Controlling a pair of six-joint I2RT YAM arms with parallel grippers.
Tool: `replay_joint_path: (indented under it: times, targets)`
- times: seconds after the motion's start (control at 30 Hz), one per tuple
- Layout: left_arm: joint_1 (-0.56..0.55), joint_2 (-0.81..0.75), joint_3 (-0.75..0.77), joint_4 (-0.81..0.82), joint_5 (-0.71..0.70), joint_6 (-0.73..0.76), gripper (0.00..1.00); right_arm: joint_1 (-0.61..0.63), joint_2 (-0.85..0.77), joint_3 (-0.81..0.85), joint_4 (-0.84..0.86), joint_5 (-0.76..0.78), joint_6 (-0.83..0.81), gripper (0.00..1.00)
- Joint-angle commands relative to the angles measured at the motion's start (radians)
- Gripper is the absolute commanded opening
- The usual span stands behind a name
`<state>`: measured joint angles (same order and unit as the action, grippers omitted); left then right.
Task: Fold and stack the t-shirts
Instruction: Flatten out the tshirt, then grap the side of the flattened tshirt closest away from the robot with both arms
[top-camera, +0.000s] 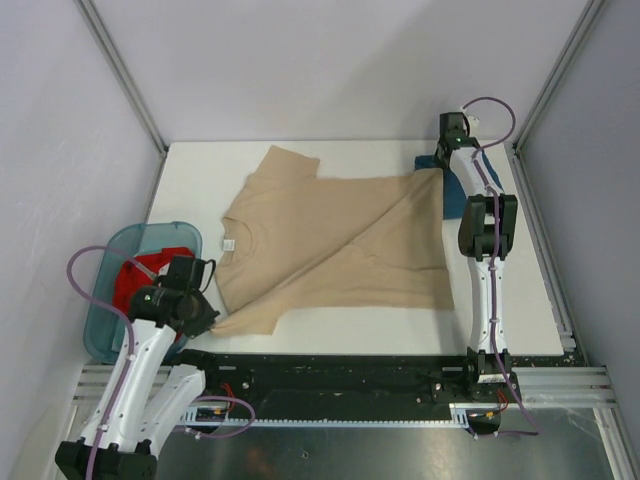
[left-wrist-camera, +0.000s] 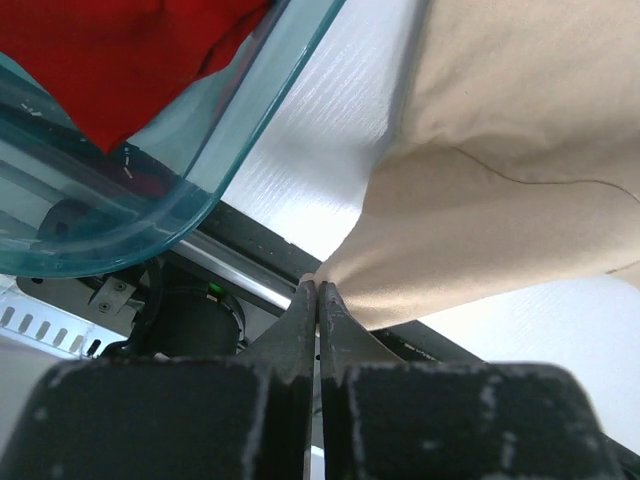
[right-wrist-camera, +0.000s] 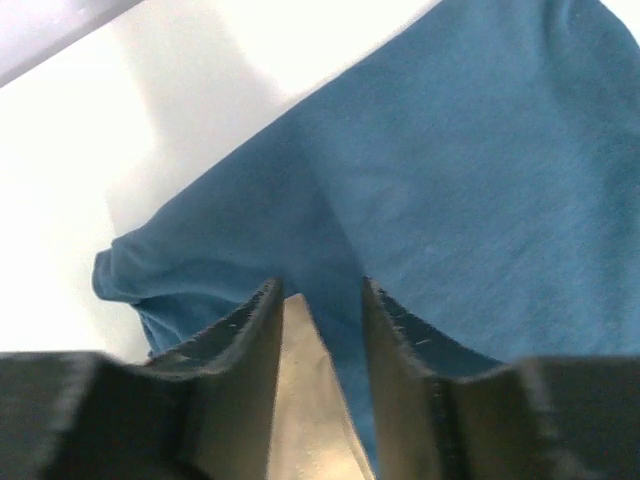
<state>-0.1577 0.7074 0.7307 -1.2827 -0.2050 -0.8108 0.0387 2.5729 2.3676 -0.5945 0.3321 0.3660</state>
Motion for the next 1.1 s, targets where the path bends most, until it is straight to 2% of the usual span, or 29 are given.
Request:
replay_joint_path:
  times: [0.0, 0.03, 0.1, 0.2, 0.3, 0.43, 0.53, 0.63, 0.73, 0.93, 1.07]
  targets:
    - [-0.006, 0.034, 0.041, 0.049, 0.023, 0.052, 0.00, -0.008, -0.036, 0.063, -0.018, 0.005, 0.016, 0.52]
    - [-0.005, 0.043, 0.042, 0.068, 0.030, 0.055, 0.00, -0.004, -0.060, 0.062, -0.039, 0.003, 0.026, 0.58]
    - [-0.006, 0.063, 0.044, 0.107, 0.039, 0.060, 0.00, 0.005, -0.120, 0.044, -0.094, 0.000, 0.050, 0.64]
    - [-0.005, 0.087, 0.047, 0.154, 0.050, 0.066, 0.00, 0.014, -0.259, -0.073, -0.170, -0.012, 0.112, 0.65]
    - [-0.005, 0.091, 0.043, 0.196, 0.058, 0.067, 0.00, 0.006, -0.455, -0.320, -0.199, -0.049, 0.204, 0.64]
    - [-0.005, 0.099, 0.040, 0.248, 0.073, 0.070, 0.00, -0.044, -0.769, -0.812, -0.110, -0.184, 0.307, 0.56]
    - [-0.005, 0.115, 0.048, 0.279, 0.085, 0.080, 0.00, -0.065, -0.936, -1.029, -0.131, -0.231, 0.350, 0.45]
    - [-0.005, 0.131, 0.058, 0.296, 0.087, 0.090, 0.00, -0.052, -1.065, -1.192, -0.187, -0.232, 0.399, 0.34]
    - [-0.006, 0.131, 0.059, 0.306, 0.089, 0.094, 0.00, -0.043, -1.190, -1.342, -0.212, -0.245, 0.456, 0.28]
    - [-0.005, 0.124, 0.053, 0.314, 0.093, 0.086, 0.00, -0.055, -1.366, -1.544, -0.275, -0.258, 0.546, 0.25]
    - [-0.005, 0.122, 0.054, 0.315, 0.090, 0.087, 0.00, -0.067, -1.427, -1.614, -0.301, -0.257, 0.580, 0.27]
